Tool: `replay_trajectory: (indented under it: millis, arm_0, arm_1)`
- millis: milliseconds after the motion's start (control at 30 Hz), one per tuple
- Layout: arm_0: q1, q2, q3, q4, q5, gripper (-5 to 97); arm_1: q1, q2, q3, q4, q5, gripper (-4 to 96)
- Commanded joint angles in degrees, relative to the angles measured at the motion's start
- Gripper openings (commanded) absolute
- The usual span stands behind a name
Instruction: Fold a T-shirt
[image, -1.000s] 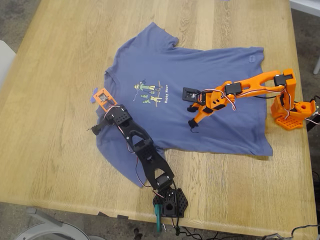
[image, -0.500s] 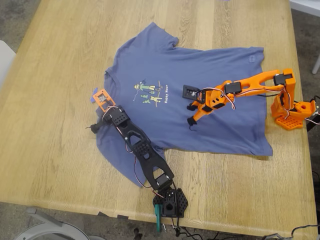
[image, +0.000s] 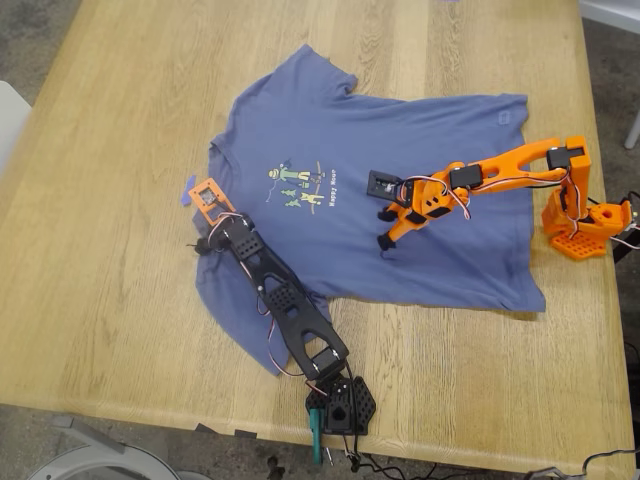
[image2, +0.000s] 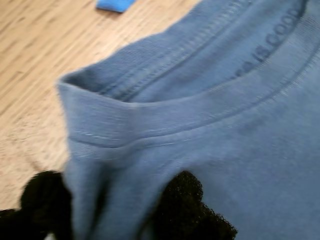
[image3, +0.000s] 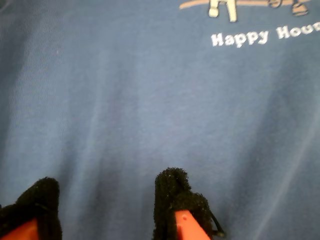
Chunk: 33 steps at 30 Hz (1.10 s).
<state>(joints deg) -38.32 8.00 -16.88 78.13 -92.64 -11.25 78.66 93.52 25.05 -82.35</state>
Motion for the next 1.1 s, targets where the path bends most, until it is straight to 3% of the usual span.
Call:
replay_trajectory:
  millis: [0, 200, 1067]
  arm_0:
    - [-0.5, 0.8, -2.1, 2.0, -1.3, 17]
    - [-0.7, 1.1, -2.1, 4.3, -3.1, 0]
    - [1.6, 4.5, -2.1, 8.9, -3.4, 0]
  arm_1:
    - [-0.4, 0.7, -0.1, -0.9, 0.4, 28.2]
    - [-0.4, 0.7, 1.5, -2.2, 1.5, 28.5]
    - [1.1, -1.2, 14.7, -18.8, 6.7, 29.2]
